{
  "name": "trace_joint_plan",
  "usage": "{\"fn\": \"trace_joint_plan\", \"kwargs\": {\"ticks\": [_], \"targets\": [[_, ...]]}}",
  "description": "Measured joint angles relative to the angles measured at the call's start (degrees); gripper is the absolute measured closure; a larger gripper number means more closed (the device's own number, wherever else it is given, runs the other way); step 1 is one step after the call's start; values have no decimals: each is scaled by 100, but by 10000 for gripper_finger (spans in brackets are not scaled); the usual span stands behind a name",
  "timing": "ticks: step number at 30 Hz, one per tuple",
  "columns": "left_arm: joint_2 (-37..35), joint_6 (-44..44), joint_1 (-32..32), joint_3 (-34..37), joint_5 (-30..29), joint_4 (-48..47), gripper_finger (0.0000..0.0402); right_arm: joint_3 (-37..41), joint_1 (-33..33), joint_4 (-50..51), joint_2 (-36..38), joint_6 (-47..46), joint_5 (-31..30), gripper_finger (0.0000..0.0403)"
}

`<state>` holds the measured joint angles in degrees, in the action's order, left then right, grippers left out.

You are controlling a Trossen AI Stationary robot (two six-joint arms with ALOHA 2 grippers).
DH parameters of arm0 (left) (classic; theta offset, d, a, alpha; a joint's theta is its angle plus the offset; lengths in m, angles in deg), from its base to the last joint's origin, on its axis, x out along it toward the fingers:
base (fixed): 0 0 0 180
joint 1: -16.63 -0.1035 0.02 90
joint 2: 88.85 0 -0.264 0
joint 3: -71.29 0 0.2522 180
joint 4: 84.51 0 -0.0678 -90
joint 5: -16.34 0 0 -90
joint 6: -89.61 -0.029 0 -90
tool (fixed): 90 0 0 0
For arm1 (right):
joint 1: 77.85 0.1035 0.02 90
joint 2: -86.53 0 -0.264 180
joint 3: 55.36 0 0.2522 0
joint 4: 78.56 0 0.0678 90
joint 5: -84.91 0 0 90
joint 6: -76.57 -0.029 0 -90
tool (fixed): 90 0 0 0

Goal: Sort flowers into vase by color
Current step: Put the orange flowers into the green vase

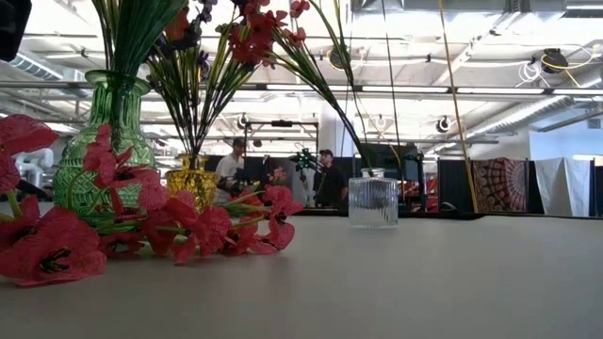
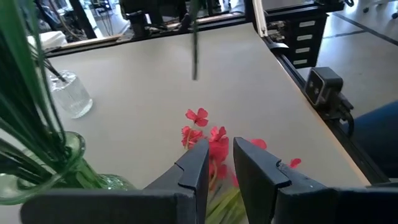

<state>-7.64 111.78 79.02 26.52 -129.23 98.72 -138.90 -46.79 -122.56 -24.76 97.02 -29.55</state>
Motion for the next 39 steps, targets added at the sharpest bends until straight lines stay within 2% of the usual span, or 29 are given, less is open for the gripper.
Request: {"fn": "trace_joint_plan", "kwargs": {"ticks": [9, 16, 27, 39], "targets": [[0, -18, -2, 0, -561, -115, 320, -286, -339, -135, 0, 388, 781, 403], [0, -15, -2, 0, -1089, -128, 320, -639, -568, 342, 0, 446, 1013, 403], [0, 76, -2, 0, -2131, -81, 320, -658, -962, 426, -7, 161, 1591, 403], [0, 740, -4, 0, -2280, -99, 320, -664, -1232, 230, -219, 10, 1910, 403]]}}
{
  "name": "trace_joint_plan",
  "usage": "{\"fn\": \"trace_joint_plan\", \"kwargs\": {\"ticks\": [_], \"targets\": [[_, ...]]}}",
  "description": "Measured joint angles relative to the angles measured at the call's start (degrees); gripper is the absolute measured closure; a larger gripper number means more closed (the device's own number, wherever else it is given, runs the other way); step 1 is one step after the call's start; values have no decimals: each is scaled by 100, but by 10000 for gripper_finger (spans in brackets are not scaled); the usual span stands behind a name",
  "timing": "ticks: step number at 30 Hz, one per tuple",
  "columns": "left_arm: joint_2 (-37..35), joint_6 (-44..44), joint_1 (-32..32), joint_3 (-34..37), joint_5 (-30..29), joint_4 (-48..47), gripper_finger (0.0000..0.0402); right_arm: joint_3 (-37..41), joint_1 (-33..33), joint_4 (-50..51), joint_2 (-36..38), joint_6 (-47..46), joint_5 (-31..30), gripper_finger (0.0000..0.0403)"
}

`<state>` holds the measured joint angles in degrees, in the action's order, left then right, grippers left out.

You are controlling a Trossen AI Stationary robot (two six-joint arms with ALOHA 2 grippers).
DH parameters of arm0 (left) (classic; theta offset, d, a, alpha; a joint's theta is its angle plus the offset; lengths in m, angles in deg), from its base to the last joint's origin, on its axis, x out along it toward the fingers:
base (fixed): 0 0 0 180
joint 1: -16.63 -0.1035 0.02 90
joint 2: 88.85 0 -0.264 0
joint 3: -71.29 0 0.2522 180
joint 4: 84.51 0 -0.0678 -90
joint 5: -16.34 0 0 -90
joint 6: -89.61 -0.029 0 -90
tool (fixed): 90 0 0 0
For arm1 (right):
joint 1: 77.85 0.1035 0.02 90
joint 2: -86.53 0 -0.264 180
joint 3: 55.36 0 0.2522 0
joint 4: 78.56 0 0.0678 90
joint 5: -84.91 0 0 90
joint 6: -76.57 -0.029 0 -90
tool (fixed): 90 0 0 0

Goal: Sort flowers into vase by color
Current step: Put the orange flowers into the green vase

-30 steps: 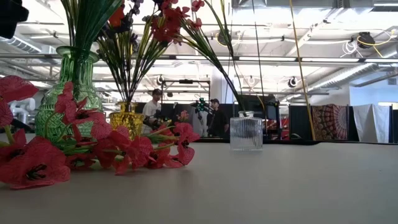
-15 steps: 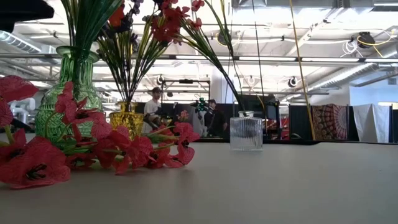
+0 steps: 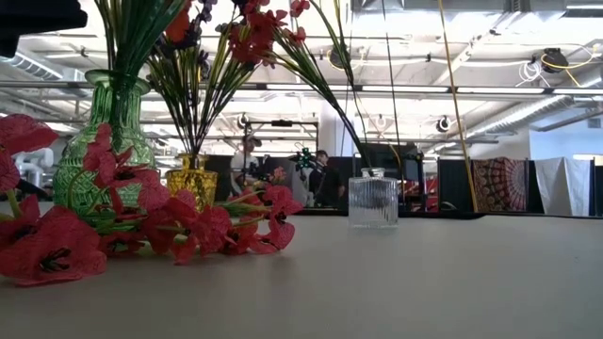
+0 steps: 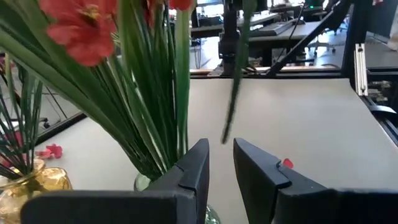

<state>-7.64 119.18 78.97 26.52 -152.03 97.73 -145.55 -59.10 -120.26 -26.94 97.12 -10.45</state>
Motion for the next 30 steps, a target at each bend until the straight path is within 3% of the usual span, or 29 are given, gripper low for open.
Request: {"fn": "trace_joint_plan", "kwargs": {"ticks": [6, 30], "targets": [[0, 8, -9, 0, 186, -3, 320, 0, -31, -158, 0, 440, 133, 403], [0, 5, -9, 0, 245, -3, 320, 0, -191, 181, -17, 312, 292, 403]]}}
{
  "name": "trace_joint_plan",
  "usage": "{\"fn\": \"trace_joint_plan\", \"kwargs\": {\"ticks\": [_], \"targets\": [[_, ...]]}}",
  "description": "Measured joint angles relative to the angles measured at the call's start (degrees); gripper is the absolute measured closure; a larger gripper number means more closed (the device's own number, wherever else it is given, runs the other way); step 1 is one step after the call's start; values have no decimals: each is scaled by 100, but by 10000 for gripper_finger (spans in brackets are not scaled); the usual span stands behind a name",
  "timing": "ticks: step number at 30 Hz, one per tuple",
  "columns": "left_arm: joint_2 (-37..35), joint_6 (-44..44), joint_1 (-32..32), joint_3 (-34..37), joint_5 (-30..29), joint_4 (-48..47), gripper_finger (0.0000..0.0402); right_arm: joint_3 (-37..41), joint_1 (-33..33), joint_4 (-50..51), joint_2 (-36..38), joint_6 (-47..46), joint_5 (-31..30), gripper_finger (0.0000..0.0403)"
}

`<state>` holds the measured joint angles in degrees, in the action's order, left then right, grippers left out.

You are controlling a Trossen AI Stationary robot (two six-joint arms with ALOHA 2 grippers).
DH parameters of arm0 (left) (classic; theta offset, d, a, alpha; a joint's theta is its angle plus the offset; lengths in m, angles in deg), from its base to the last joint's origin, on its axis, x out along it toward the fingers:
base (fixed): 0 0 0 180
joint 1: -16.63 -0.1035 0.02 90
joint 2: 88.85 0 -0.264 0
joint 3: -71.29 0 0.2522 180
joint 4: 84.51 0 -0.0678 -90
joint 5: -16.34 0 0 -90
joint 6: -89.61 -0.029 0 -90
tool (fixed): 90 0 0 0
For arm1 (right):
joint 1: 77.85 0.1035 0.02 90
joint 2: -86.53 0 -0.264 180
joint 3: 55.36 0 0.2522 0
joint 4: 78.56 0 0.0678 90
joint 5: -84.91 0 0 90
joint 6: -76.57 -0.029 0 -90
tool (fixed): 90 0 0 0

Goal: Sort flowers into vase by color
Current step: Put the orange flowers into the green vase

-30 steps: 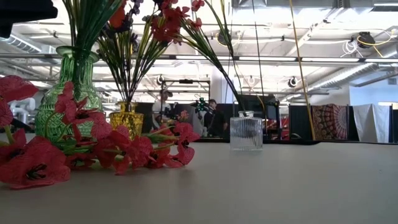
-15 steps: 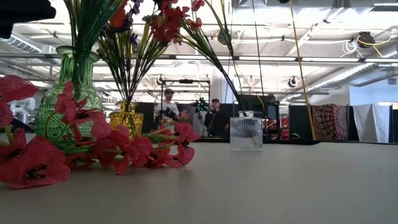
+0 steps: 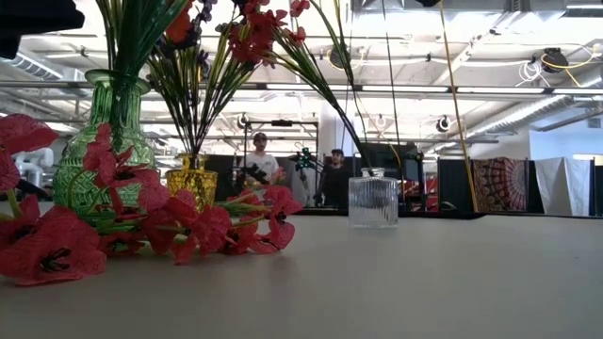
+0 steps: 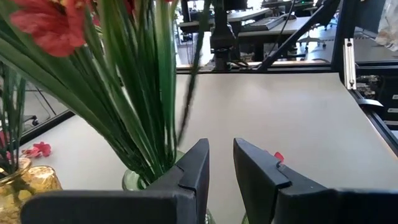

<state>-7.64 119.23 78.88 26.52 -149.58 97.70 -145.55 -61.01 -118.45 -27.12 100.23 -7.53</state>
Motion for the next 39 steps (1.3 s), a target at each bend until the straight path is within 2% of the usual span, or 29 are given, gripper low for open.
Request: {"fn": "trace_joint_plan", "kwargs": {"ticks": [20, 33, 39], "targets": [[0, 0, 0, 0, 76, 2, 320, 0, 0, 172, -4, -124, 129, 403], [0, -2, -2, 0, 74, 0, 320, 0, -63, 6, -32, -573, 95, 403], [0, -4, -84, 2, 189, 1, 320, -23, -105, -443, -281, -474, 107, 403]]}}
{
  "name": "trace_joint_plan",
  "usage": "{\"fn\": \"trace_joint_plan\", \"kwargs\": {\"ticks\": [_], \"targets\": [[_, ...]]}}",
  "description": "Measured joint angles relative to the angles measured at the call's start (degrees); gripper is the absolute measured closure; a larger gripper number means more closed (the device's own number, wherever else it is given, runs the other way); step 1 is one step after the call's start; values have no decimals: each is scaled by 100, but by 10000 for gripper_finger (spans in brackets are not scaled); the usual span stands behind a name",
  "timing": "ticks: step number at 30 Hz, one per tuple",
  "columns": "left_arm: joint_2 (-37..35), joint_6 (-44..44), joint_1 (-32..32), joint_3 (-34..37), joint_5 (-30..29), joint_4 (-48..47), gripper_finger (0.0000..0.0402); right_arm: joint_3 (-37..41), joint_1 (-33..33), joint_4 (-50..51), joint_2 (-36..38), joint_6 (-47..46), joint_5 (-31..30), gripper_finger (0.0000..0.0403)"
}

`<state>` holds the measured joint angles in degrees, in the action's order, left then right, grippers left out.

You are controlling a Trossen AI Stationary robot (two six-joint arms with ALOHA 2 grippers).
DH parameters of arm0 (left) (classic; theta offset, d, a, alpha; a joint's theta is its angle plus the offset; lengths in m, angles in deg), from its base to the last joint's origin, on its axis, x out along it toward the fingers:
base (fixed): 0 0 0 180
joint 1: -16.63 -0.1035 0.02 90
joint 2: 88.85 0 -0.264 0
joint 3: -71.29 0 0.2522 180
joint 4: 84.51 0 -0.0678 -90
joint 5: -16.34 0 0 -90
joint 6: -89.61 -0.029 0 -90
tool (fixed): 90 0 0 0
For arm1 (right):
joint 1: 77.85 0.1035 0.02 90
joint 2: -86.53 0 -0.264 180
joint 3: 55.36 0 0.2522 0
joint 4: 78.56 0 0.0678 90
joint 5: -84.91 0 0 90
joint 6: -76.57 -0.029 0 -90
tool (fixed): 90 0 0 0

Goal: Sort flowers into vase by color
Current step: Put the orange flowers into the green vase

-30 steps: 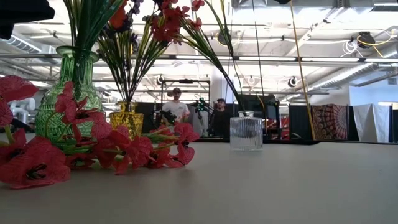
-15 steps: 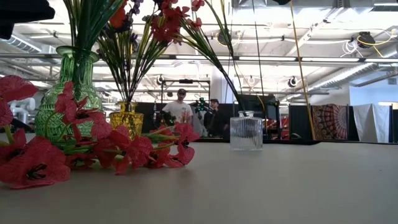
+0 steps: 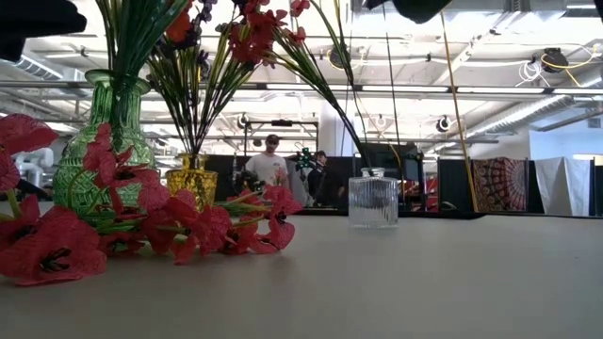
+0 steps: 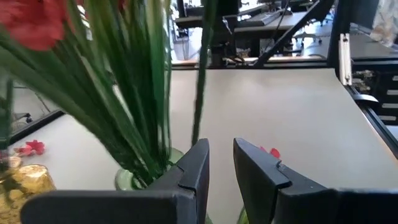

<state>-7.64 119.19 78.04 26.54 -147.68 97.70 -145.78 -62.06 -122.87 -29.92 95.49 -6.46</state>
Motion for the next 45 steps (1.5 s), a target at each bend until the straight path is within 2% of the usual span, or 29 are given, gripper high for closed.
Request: {"fn": "trace_joint_plan", "kwargs": {"ticks": [8, 14, 22, 35, 39, 45], "targets": [[0, 2, -119, 0, 381, -1, 320, -404, -21, 270, -170, 144, -2, 403], [0, 2, -119, 0, 395, -3, 320, -634, -2, 718, -163, 326, -3, 403], [0, 2, -104, 0, 649, -7, 320, -644, -8, 1001, -163, 433, -61, 403], [0, 2, -104, 0, 649, -7, 320, -646, -8, 1406, -159, 497, -70, 403], [0, 2, -104, 2, 649, -5, 320, -644, -8, 1581, -159, 241, -367, 403], [0, 2, -104, 0, 646, 18, 320, -646, -8, 1706, -154, 226, -341, 403]]}}
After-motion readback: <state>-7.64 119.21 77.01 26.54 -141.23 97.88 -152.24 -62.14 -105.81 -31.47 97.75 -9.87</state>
